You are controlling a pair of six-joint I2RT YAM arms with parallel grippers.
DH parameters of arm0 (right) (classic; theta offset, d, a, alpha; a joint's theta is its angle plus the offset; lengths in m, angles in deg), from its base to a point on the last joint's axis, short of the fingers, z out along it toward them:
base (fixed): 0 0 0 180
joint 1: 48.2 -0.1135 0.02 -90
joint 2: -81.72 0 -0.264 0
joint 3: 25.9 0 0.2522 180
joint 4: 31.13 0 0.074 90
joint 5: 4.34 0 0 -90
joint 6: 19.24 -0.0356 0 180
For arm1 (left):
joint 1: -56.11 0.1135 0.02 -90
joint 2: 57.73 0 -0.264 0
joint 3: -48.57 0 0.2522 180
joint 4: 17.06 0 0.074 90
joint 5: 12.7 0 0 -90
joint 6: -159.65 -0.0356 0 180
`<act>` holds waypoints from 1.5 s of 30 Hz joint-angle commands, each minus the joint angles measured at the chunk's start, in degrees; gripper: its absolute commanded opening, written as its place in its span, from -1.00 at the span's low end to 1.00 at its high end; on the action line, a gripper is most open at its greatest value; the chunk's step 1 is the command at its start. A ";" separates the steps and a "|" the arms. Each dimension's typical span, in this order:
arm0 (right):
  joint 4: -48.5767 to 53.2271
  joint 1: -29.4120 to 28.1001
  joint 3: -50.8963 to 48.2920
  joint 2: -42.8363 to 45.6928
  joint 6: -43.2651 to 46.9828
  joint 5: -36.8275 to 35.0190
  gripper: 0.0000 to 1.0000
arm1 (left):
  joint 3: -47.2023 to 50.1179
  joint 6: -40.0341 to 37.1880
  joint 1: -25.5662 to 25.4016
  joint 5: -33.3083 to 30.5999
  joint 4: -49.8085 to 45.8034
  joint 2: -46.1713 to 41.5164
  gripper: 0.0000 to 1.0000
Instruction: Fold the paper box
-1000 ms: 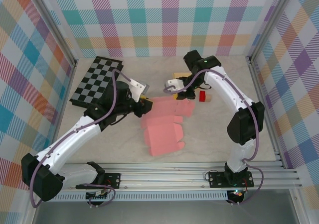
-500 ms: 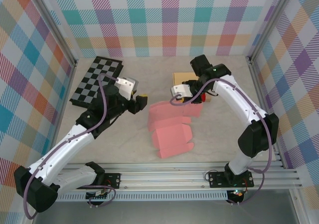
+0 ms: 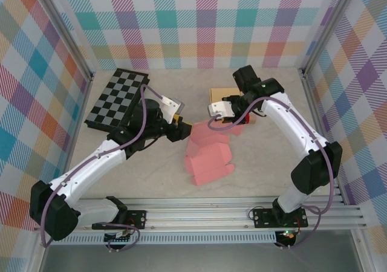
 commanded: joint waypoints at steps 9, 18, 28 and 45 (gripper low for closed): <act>-0.45 0.09 0.62 0.98 -1.79 0.63 -1.00 | -1.37 0.01 -1.25 6.71 -3.46 -1.58 0.15; -0.12 -0.09 2.70 0.45 -3.94 0.90 -1.00 | -3.23 1.51 -2.59 9.64 -2.68 -1.00 0.17; 2.41 -0.88 5.37 -0.30 -5.31 5.54 -1.00 | -4.67 2.22 -3.89 8.85 0.75 2.21 0.18; 8.81 -1.40 3.57 3.25 1.20 25.65 -1.00 | -6.75 0.73 -4.02 9.26 0.48 1.91 0.16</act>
